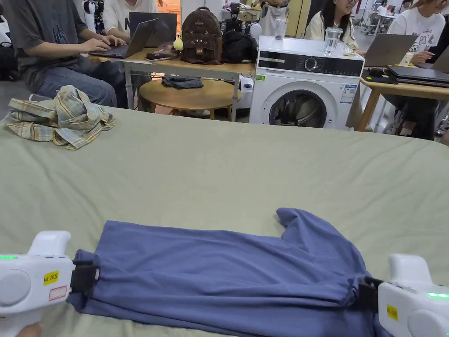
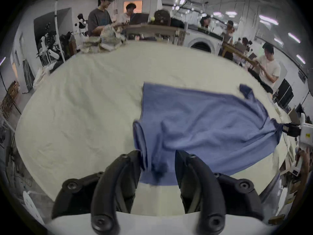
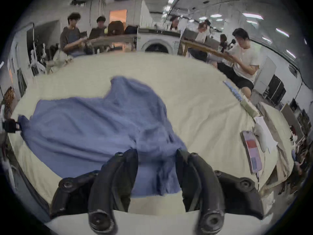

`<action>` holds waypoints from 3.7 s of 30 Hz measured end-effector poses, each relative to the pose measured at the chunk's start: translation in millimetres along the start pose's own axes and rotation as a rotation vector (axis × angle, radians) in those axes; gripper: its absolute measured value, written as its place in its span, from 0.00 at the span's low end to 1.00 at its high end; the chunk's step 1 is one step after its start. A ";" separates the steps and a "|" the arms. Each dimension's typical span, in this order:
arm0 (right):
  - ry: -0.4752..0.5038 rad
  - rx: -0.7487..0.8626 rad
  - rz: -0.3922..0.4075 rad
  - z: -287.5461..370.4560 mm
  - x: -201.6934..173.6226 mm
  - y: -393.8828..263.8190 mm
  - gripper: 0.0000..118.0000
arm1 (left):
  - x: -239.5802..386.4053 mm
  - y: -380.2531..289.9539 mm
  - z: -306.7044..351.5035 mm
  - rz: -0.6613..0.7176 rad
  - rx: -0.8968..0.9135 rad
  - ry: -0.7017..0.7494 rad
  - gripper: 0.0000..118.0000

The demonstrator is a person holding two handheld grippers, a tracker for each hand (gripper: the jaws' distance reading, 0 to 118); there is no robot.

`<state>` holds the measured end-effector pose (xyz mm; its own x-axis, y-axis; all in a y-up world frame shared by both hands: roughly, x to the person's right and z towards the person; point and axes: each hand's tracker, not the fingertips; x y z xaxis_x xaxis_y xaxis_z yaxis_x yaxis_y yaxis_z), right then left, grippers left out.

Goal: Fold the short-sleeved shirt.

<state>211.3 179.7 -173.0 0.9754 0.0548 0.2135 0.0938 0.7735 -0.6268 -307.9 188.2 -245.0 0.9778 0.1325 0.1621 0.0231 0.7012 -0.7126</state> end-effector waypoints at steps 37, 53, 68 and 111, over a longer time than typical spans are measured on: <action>0.169 0.173 0.024 -61.4 -92.2 49.0 0.00 | -38.8 155.0 -182.6 0.014 -0.269 0.053 0.47; 0.114 0.034 -0.037 -94.7 -37.7 65.5 0.00 | 5.3 119.5 -164.3 -0.135 -0.180 0.075 0.00; 0.106 -0.370 -0.061 -230.3 23.3 129.8 0.43 | -6.3 109.1 -122.6 -0.047 -0.073 0.028 0.00; 0.119 -0.266 0.093 -8.5 45.5 15.8 0.00 | -43.9 18.5 -13.1 0.050 -0.086 -0.095 0.00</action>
<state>258.9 189.0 -179.6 0.9973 0.0312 0.0662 0.0363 0.5752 -0.8172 -347.7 186.2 -274.3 0.9541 0.2351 0.1858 -0.0037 0.6295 -0.7770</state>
